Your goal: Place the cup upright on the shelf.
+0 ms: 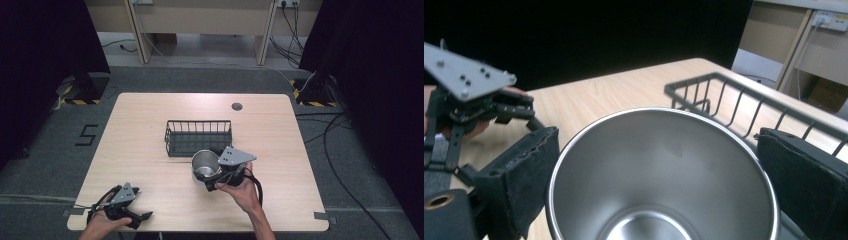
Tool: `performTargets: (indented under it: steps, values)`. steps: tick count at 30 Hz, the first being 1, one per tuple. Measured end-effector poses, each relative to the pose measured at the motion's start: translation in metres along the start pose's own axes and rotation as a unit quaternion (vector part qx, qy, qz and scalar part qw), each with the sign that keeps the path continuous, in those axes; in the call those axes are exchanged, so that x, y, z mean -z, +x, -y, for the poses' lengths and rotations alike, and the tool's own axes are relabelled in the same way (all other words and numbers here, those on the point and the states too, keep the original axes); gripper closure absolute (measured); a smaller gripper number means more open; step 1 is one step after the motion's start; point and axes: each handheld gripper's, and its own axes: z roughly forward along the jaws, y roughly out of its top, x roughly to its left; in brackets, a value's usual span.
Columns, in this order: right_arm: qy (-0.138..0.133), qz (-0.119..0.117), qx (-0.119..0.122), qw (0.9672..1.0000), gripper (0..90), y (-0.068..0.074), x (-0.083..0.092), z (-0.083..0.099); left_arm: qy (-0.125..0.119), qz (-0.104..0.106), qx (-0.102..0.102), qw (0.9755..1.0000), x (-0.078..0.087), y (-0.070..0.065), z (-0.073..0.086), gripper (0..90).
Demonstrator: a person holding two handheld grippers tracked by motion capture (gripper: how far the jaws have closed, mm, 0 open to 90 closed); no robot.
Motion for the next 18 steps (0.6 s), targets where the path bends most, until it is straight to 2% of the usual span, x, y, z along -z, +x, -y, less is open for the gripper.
performTargets:
  steps: [5, 18]
  values:
    - [0.005, 0.004, 0.006, 1.0000, 6.3, -0.008, -0.002, -0.016, 0.000, 0.000, 0.001, 1.0000, 0.000, 0.000, 0.000, 0.0]
    - [0.012, -0.006, 0.008, 0.9999, 6.3, -0.030, -0.012, -0.056, -0.002, 0.000, 0.002, 1.0000, 0.000, 0.000, 0.000, 0.0]
